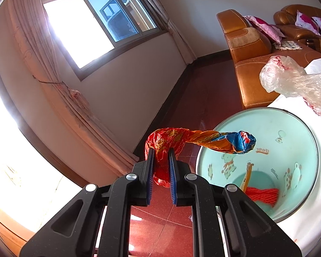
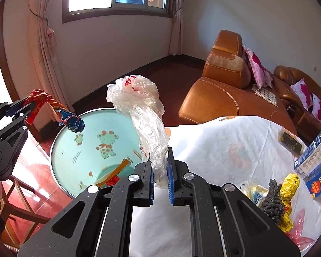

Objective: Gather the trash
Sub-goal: 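Carry both items over the blue bin and open both grippers to drop them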

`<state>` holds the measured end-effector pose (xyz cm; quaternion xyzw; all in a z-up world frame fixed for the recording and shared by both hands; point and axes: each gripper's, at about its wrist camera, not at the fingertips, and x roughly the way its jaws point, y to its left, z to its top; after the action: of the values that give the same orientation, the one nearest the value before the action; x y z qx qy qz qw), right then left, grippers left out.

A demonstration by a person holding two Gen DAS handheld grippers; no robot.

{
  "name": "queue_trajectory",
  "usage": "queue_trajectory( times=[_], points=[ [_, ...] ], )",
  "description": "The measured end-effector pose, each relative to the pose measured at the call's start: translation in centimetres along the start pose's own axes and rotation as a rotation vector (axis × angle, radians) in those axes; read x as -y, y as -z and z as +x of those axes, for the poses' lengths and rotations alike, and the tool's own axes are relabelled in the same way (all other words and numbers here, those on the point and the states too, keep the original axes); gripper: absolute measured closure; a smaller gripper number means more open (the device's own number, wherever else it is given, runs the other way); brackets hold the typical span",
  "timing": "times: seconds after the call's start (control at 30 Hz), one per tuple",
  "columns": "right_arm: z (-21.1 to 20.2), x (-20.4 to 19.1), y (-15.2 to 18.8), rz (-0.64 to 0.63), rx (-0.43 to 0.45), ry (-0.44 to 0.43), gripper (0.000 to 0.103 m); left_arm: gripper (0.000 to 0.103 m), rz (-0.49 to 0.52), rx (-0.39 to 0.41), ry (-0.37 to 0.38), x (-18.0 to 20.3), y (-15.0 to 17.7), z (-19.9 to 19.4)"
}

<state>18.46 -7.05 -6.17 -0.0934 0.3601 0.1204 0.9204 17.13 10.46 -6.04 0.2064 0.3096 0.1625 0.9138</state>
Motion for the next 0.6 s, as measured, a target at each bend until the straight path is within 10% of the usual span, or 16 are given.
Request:
queue_trajectory(
  times=[0.6],
  points=[
    [0.7,-0.7,0.7,-0.017,-0.024,-0.035,0.068,0.059,0.013,0.038,0.117,1.2,0.0,-1.2]
  ],
)
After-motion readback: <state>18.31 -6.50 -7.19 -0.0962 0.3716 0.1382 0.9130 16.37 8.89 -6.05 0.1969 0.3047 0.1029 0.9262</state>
